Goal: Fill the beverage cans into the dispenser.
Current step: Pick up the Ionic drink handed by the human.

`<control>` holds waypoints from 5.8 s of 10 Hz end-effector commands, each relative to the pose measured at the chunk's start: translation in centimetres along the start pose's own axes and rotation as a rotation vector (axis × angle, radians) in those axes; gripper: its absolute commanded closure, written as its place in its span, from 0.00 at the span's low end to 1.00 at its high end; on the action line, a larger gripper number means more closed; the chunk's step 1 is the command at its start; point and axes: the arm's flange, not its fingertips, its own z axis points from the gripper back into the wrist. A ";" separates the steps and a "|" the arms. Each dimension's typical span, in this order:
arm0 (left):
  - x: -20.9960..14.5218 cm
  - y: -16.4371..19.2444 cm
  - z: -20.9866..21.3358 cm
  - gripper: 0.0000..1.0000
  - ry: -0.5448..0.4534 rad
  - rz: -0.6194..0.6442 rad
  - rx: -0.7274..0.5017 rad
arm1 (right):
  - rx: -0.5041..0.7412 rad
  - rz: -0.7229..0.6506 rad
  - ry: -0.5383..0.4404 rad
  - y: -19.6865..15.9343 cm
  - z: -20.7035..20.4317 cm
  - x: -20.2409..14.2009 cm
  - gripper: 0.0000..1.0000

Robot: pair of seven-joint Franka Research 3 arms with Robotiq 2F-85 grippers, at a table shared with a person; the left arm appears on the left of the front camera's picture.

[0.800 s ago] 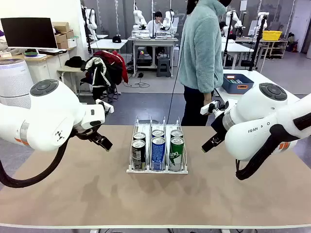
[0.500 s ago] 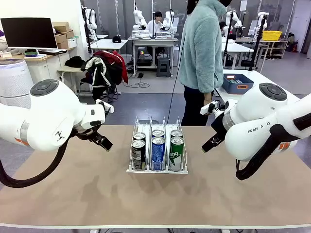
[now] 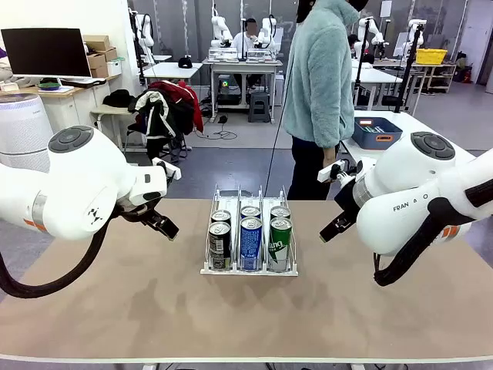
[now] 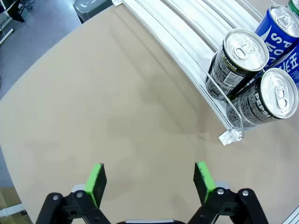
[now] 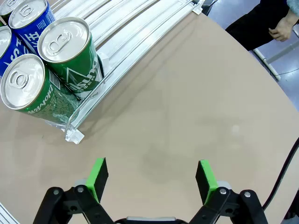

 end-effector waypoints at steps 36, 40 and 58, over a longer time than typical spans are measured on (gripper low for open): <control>15.3 10.9 33.3 0.00 -0.361 -0.348 -0.336 | 0.247 0.009 -0.241 -17.4 34.1 20.6 0.00; 16.0 10.8 33.9 0.00 -0.363 -0.324 -0.306 | 0.212 0.024 -0.264 -18.2 35.7 20.4 0.00; 16.2 8.8 33.9 0.00 -0.318 -0.361 -0.444 | 0.360 0.248 -0.229 -15.1 35.7 18.6 0.00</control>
